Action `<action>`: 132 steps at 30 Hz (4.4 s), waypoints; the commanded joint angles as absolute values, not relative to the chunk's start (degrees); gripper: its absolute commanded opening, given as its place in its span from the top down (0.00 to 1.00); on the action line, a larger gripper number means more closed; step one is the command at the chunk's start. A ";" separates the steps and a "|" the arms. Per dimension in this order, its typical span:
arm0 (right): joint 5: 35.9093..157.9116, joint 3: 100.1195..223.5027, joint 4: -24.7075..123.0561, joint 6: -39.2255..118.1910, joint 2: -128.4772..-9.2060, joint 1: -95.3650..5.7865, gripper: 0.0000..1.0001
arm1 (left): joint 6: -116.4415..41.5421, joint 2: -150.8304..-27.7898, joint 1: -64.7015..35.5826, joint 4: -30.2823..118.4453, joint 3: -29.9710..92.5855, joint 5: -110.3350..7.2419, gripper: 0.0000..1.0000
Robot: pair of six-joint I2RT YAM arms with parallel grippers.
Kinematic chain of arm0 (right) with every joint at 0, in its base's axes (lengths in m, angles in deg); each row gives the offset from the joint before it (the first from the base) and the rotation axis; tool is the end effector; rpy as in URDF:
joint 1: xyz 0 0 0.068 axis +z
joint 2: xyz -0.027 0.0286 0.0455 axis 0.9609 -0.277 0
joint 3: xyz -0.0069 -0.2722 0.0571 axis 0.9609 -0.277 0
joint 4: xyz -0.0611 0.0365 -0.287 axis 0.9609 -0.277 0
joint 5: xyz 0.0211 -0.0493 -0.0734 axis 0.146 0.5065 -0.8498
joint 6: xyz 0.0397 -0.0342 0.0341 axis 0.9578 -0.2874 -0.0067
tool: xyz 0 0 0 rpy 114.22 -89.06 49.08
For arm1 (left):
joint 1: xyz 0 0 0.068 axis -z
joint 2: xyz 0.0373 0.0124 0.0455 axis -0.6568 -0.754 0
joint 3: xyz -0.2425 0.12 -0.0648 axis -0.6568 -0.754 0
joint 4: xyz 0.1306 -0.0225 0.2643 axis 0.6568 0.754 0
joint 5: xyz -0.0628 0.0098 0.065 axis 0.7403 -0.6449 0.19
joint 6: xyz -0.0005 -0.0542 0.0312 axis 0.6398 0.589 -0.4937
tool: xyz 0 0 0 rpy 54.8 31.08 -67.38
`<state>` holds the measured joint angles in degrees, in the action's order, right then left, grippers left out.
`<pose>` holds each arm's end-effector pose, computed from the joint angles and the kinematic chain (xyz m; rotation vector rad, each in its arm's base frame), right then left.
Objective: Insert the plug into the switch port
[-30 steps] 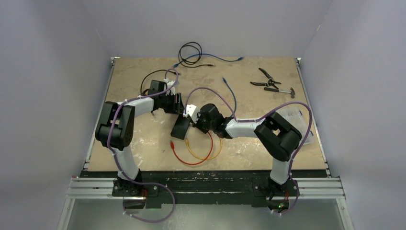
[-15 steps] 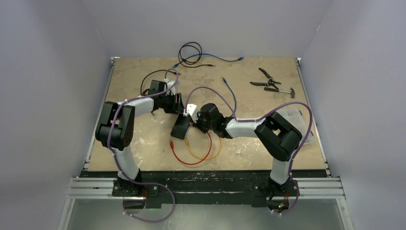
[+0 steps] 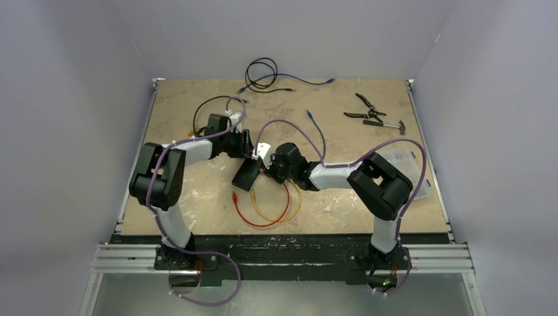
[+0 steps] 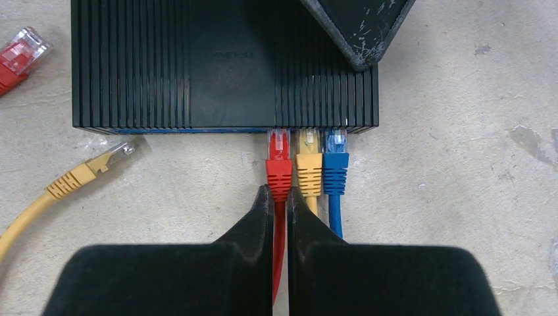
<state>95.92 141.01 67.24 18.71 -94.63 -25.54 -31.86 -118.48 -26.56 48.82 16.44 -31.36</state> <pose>0.2737 0.3164 0.1178 -1.1998 1.8534 0.4655 0.3789 -0.1215 0.1198 0.1708 2.4754 -0.8487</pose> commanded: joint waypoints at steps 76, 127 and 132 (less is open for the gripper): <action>88.33 139.86 83.04 31.81 -83.34 -27.51 0.46 | -27.98 -114.66 -21.95 59.73 26.87 -46.22 0.43; 68.16 118.71 68.73 41.66 -49.82 -34.28 0.01 | -14.08 -124.84 -48.38 55.23 28.86 -49.47 0.65; 67.74 117.87 68.58 42.82 -48.61 -34.26 0.01 | -15.94 -123.03 -48.43 55.93 28.49 -49.18 0.88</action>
<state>69.76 118.43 68.53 40.92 -50.28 -34.45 -14.24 -124.60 -48.11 56.56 28.22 -50.64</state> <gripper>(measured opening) 0.984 0.194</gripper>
